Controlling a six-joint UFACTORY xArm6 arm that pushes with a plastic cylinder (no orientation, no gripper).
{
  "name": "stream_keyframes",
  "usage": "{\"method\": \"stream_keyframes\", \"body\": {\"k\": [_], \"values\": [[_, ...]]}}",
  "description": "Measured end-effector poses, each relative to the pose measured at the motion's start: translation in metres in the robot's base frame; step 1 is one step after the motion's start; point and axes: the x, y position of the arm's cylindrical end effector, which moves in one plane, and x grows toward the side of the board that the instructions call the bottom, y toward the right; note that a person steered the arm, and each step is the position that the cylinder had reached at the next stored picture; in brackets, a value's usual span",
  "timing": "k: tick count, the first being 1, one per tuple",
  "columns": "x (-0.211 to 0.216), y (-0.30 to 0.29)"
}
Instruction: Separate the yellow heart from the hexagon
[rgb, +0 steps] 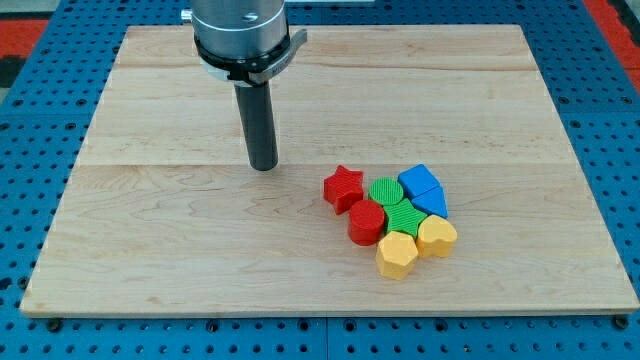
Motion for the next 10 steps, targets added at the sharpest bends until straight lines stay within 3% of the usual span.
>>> {"method": "stream_keyframes", "body": {"k": [3, 5, 10], "values": [[0.063, -0.001], [0.129, 0.019], [0.129, 0.048]]}}
